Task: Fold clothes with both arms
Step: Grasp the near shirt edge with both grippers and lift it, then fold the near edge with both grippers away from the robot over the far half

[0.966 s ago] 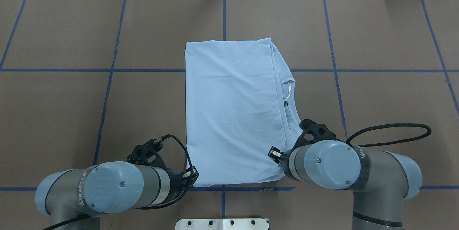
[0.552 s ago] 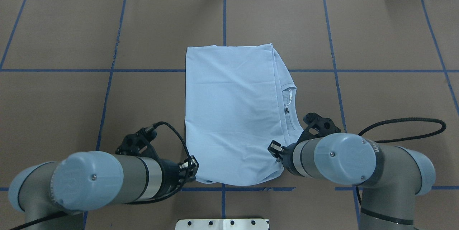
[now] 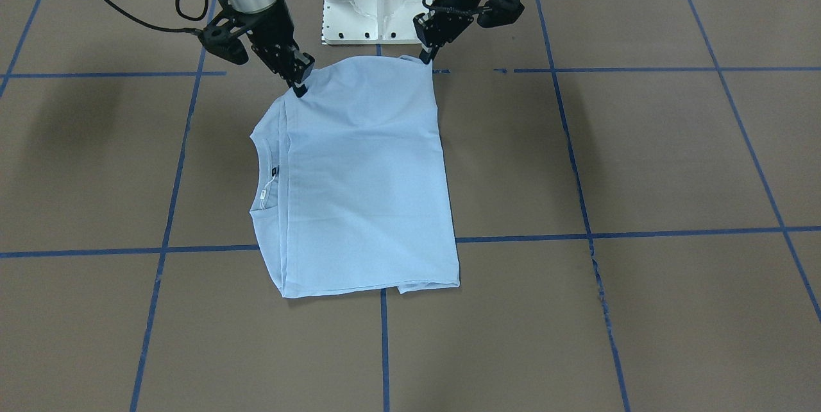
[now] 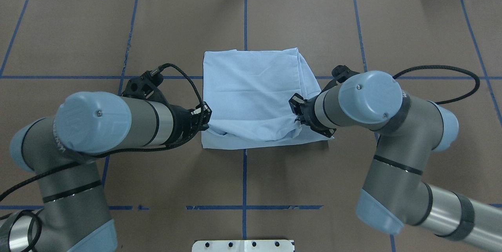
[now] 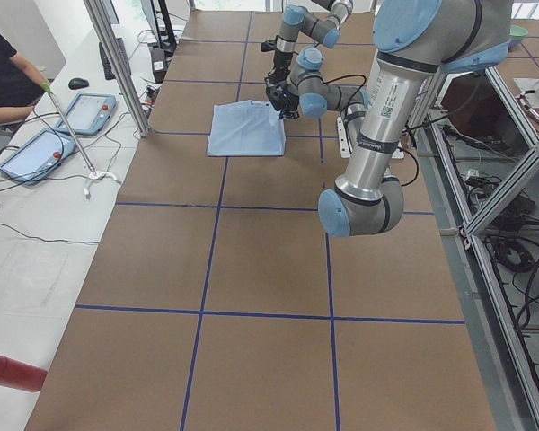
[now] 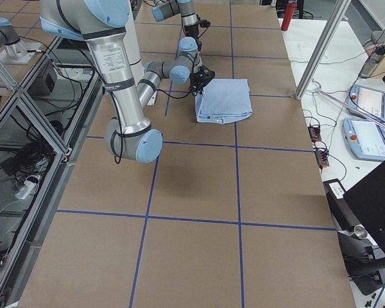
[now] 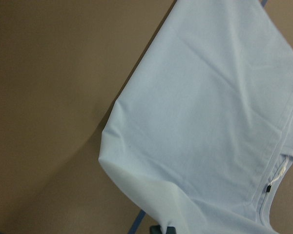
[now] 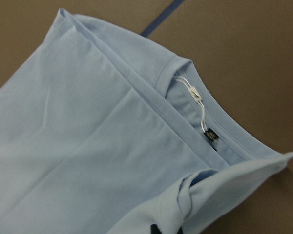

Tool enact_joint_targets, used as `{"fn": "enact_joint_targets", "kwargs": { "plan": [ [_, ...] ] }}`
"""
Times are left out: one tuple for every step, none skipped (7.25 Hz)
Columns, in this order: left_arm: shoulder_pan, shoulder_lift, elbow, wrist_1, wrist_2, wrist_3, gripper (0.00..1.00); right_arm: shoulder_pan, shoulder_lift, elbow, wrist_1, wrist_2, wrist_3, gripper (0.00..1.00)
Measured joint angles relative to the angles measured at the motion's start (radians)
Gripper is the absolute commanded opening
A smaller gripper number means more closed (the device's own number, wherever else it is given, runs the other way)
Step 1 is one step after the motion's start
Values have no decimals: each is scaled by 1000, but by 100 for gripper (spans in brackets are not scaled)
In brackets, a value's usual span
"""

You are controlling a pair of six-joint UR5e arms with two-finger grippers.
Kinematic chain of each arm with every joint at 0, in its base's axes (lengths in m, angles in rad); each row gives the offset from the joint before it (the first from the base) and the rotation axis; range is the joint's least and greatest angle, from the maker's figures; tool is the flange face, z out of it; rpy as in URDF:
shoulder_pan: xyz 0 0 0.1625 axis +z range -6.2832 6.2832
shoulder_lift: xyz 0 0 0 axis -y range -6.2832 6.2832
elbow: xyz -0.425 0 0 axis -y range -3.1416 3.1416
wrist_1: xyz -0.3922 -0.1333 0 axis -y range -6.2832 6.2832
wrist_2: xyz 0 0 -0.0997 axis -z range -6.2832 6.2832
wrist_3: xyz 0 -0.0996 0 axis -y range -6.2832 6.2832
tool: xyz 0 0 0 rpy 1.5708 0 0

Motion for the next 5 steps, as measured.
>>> {"fn": "enact_joint_targets", "kwargs": {
  "plan": [
    [-39,-27,63,-20,0,36,0,53,31,-96,62,34,0,0],
    [-71,-50,138,-65,1,63,0,92,70,-187,108,68,-1,0],
    [-96,-74,225,-124,2,83,0,116,114,-268,135,85,-3,0],
    [-119,-96,299,-175,5,109,0,131,152,-343,164,92,-4,0],
    [-141,-117,363,-212,6,141,5,146,192,-431,213,96,-5,0]
  ]
}}
